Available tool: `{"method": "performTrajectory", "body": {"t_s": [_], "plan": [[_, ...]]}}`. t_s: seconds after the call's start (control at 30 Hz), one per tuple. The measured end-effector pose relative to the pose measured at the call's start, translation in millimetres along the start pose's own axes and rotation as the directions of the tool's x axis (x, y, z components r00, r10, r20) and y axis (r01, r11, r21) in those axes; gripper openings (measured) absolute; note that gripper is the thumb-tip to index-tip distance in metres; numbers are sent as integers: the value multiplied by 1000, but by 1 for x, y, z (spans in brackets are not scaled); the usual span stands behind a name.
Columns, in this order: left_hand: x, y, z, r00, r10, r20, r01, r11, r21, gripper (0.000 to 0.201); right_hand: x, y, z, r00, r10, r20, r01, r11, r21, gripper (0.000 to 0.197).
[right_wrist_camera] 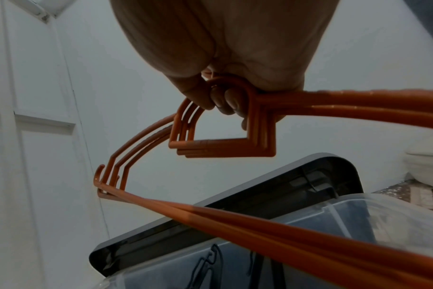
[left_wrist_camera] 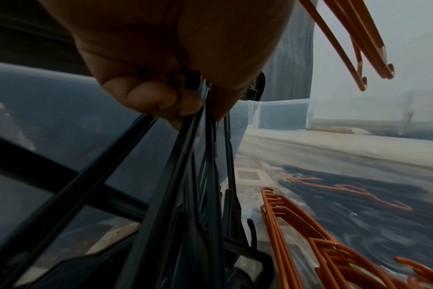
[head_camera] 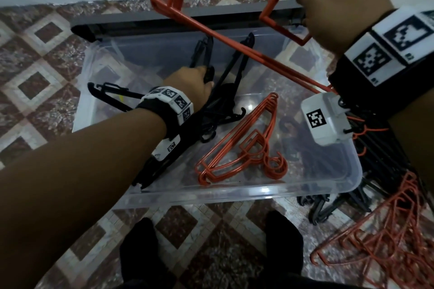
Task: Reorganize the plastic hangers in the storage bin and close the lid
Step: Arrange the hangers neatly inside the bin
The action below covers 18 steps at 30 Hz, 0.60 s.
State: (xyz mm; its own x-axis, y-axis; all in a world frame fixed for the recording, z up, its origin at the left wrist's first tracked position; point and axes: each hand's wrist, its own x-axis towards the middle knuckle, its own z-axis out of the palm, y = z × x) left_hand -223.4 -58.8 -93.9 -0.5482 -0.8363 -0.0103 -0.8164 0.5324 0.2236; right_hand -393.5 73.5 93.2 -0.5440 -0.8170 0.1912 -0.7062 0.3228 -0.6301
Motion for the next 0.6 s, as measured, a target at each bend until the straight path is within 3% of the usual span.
{"method": "performTrajectory", "body": {"t_s": [0.1, 0.2, 0.33, 0.6], "plan": [[6, 5, 5, 998, -40, 39, 40, 999, 11, 44, 18, 20, 1, 999, -19, -51, 18, 1000, -14, 24], [7, 8, 8, 995, -43, 93, 41, 999, 25, 50, 19, 25, 5, 996, -78, -46, 77, 997, -25, 25], [6, 9, 5, 992, -23, 121, 22, 1000, 6, 59, 23, 31, 4, 998, -58, -29, 58, 998, 14, 24], [-8, 8, -12, 999, 14, 37, -12, 999, -52, 61, 25, 24, 4, 999, -40, -26, 43, 991, 123, 14]]}}
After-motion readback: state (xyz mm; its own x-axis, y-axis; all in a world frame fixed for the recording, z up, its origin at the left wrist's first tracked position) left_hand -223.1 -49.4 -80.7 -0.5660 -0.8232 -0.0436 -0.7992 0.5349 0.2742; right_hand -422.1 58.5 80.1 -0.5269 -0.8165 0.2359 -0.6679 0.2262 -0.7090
